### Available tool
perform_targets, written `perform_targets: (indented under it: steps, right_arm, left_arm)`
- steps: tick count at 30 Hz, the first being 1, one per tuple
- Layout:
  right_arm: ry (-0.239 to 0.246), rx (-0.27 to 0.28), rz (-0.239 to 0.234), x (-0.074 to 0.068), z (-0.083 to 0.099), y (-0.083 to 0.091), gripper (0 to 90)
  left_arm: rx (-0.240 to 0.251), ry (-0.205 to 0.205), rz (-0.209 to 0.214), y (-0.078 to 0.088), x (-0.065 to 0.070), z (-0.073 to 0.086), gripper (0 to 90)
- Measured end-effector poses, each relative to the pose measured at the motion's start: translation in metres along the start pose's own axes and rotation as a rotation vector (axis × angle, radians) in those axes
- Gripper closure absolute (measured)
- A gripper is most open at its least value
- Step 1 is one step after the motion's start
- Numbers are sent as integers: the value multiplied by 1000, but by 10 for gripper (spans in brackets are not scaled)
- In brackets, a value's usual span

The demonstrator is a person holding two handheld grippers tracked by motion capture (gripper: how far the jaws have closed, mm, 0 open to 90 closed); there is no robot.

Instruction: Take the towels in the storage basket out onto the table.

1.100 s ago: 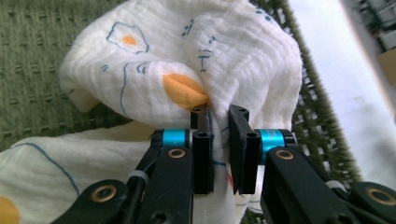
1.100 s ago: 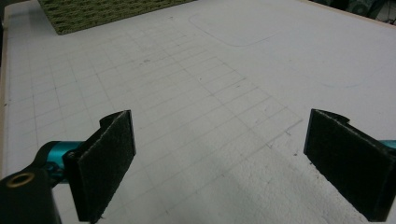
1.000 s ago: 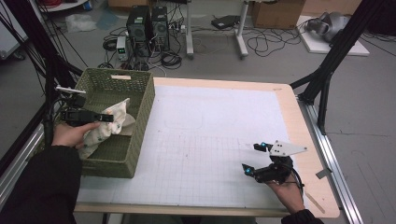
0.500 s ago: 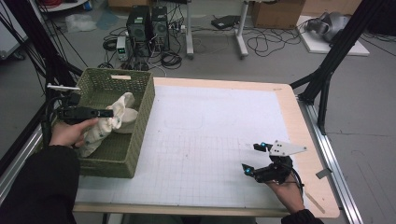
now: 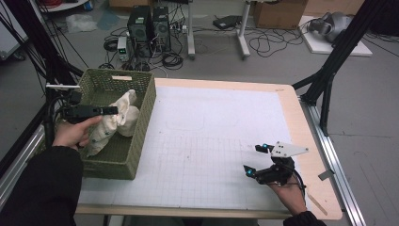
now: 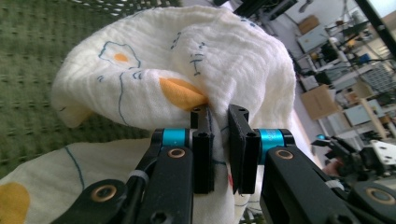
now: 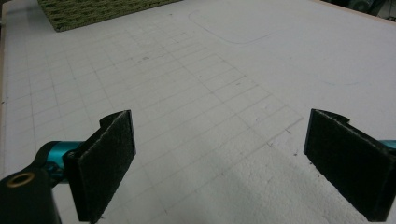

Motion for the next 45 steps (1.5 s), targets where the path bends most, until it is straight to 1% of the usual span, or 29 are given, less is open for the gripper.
perform_targets:
  steps: [1,3,5,6,7,9,10,12,13,16,18,19,21,24,28,31,33,37,41,43,45]
  right_arm:
    - [3,2,3,0,0,0,81]
    - [2,5,2,1,0,0,82]
    - [1,6,1,0,0,1,82]
    - [1,6,0,0,0,1,82]
    - [1,6,1,0,0,1,81]
    - [3,6,3,1,0,0,82]
    - [4,5,3,1,0,0,81]
    - [5,4,0,0,0,-1,81]
    - [5,3,0,0,0,-1,82]
    - [3,5,-2,0,-1,0,82]
    - [-3,6,-2,0,-1,-1,81]
    - [4,9,3,2,-1,-1,81]
    - [3,9,2,2,-1,-1,82]
    - [0,9,-1,1,-1,0,82]
    - [0,15,1,2,-1,1,82]
    - [5,21,3,3,-1,1,81]
    - [3,21,3,3,-1,1,81]
    - [2,23,3,3,-2,1,82]
    - [5,27,3,3,-2,2,82]
    - [6,27,3,3,-2,2,82]
    - [5,26,1,3,-2,2,81]
  left_arm:
    - [-1,-3,-1,0,1,0,808]
    - [2,4,17,0,2,-1,808]
    - [9,5,24,1,3,-1,809]
    - [17,10,40,2,6,-2,808]
    - [20,3,43,2,7,-2,809]
    - [22,-7,61,1,13,-4,809]
    - [27,-12,80,0,17,-5,809]
    - [23,-29,89,-3,26,-7,809]
    - [21,-35,100,-5,30,-8,810]
    - [16,-51,135,-12,40,-10,810]
    - [10,-59,144,-17,46,-10,810]
    - [7,-58,151,-19,48,-10,810]
    - [2,-64,164,-24,54,-9,810]
    - [-12,-76,172,-32,62,-9,810]
    - [-29,-100,193,-42,77,-8,811]
    - [-53,-120,206,-52,86,-6,811]
    - [-58,-120,217,-58,91,-5,811]
    - [-85,-129,221,-71,98,-1,811]
    - [-107,-138,231,-81,106,2,811]
    - [-113,-141,240,-86,111,2,811]
    - [-118,-153,247,-92,118,3,811]
Point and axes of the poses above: each handheld gripper's, and its own axes: y roughly backward along the jaws, z roughly out of its underside, x roughly to its right, the point moved 1 cm from there along -y, roughly forward along the jaws, and after that the axes turned 5 degrees about -z, right-handed, at the moved point
